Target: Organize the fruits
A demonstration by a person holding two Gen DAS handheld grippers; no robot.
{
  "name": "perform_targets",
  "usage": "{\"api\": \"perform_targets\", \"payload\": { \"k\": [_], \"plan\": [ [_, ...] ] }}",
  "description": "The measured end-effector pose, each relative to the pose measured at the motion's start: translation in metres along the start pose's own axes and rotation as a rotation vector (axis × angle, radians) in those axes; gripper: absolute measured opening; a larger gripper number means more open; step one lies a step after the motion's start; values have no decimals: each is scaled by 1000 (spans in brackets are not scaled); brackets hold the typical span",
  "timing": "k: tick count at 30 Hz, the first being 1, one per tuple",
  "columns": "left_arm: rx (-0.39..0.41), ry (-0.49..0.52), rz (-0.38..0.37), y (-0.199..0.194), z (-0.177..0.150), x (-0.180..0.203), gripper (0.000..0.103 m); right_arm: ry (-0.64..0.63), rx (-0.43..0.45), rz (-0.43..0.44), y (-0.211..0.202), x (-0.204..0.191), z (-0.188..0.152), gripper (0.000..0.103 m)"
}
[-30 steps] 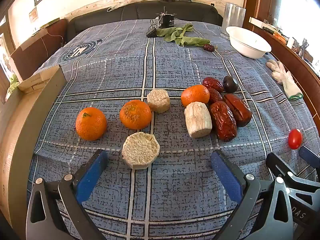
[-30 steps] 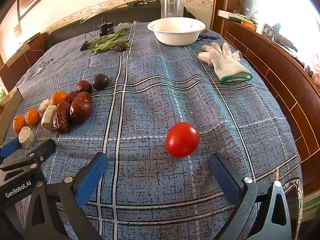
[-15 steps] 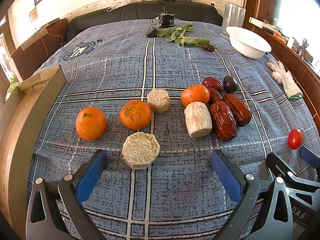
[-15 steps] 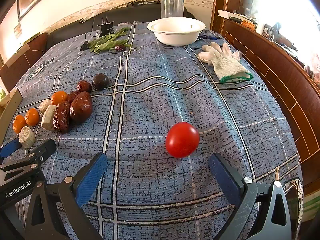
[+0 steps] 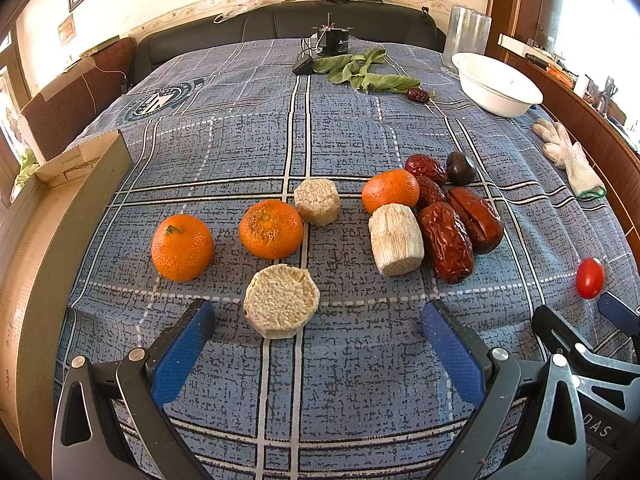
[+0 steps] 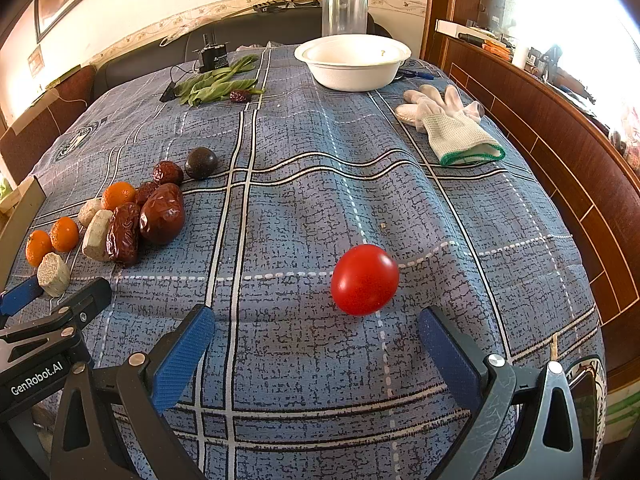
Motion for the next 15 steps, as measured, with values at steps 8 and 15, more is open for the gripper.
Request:
{"api": "perform_targets", "payload": {
  "k": [8,15],
  "plan": [
    [-5,13,-8,0,-1,1,103,0,0,0,0,0,0,103],
    [-29,59,-38,1,0,1,103,0,0,0,0,0,-1,103]
  ]
}}
Point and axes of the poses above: each gripper's, at about its wrist camera, not at the fingertips, and y roughly the way its jaws point, x to its right, z to its top, the point moved 9 cm from there along y, roughly the way its jaws point
